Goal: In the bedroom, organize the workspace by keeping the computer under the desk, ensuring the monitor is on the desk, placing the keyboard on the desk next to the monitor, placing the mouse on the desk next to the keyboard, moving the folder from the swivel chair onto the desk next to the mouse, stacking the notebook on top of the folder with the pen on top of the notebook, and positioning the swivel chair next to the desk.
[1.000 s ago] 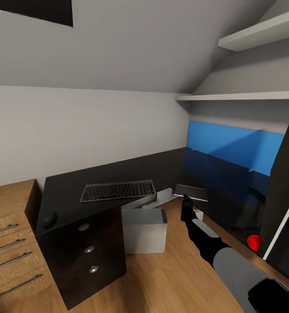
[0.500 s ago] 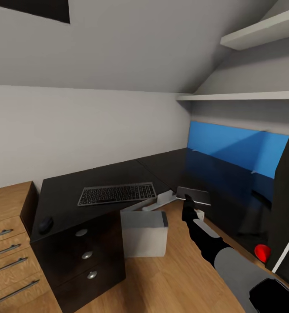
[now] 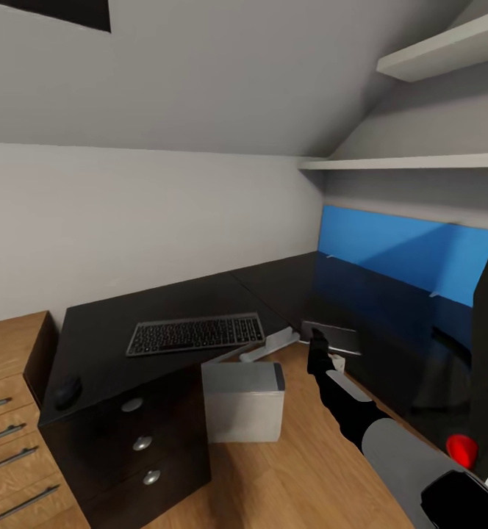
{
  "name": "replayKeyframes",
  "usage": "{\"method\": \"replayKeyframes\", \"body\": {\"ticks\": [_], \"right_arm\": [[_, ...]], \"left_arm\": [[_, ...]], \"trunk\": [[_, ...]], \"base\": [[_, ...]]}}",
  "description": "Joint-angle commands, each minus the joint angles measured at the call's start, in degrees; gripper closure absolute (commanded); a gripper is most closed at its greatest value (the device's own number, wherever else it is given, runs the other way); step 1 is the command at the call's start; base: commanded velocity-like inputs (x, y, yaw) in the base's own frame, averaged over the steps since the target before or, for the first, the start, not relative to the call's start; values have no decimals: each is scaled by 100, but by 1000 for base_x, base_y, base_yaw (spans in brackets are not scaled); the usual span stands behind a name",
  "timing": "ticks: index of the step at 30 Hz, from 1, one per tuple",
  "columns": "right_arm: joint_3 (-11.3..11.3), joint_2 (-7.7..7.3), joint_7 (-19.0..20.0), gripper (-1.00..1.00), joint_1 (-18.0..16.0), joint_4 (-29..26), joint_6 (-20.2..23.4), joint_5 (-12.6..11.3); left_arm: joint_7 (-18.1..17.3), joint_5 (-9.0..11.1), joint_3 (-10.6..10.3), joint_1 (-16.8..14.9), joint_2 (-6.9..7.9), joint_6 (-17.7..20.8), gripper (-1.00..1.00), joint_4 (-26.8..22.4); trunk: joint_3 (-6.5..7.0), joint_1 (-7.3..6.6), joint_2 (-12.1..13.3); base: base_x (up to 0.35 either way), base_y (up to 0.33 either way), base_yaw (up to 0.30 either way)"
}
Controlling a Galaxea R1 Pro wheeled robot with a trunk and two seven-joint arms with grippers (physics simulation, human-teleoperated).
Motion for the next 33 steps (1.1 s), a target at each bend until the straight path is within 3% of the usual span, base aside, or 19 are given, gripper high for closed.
{"method": "replayKeyframes", "body": {"ticks": [1,22,28,33], "right_arm": [[42,-6,29,-100,-4,-2,-34,-62],[32,-8,29,-100,-4,-2,-45,-60],[-63,-11,29,-100,-4,-2,-50,-56],[-144,-15,29,-100,-4,-2,-51,-54]], "left_arm": [[-53,23,24,-2,-6,2,-100,-5],[-58,23,22,-2,-11,3,-100,-2],[-67,36,16,-1,-20,2,-100,-17],[-66,46,15,1,-32,3,-100,-31]], "trunk": [[-5,1,-2],[-5,1,-2],[-5,1,-2],[-94,111,-203]], "base": [[83,0,0],[91,0,0],[19,0,0],[4,0,0]]}}
